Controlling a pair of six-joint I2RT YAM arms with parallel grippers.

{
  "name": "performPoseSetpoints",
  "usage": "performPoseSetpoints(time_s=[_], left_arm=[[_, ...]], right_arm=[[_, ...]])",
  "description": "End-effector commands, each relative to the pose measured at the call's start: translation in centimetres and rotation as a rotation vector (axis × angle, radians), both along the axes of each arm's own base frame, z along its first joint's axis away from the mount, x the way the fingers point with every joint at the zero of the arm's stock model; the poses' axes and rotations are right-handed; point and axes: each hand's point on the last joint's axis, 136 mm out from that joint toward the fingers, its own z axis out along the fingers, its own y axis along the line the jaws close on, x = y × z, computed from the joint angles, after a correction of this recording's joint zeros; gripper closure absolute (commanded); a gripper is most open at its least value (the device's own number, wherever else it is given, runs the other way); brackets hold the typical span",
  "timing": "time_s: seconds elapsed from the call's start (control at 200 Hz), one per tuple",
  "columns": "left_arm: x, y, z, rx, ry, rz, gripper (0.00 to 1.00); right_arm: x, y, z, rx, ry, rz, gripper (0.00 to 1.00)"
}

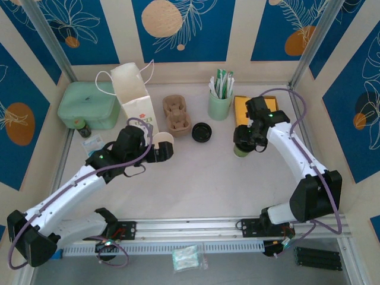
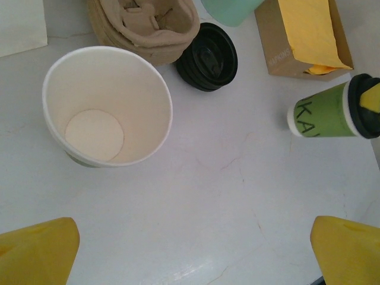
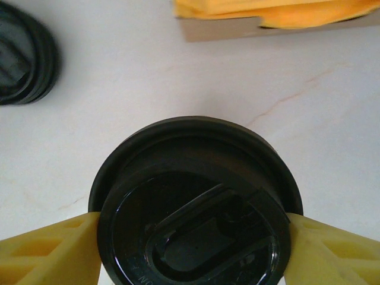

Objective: Pack the takeout coffee

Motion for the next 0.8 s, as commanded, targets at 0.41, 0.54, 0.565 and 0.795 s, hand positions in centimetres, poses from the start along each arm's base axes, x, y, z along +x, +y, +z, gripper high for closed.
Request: performPoseSetpoints(time_s=[0.41,0.54,0.565,0.795], left_arm=[[1.2,-2.7,1.3,-0.052,0.000,-0.087,0.01],[1.2,-2.8,1.4,-0.052,0.001,-0.098,0.01],[1.2,-2.9,1.4,-0.052,0.002,-0.101,0.00],[1.1,-2.9,1.6,-0.051,-0.002,-0.108,0.01]], right_arm=[[0.6,-7.7,-1.3,0.006,0.049,-0.231,0.29],[0.7,-8.2,-2.1,0.011,0.068,-0.251,0.29],[0.8,-8.3,-2.2,0.014,0.070,-0.255,0.29],[1.2,-8.5,-3.0,0.022,0.087,-0.270,0.26]])
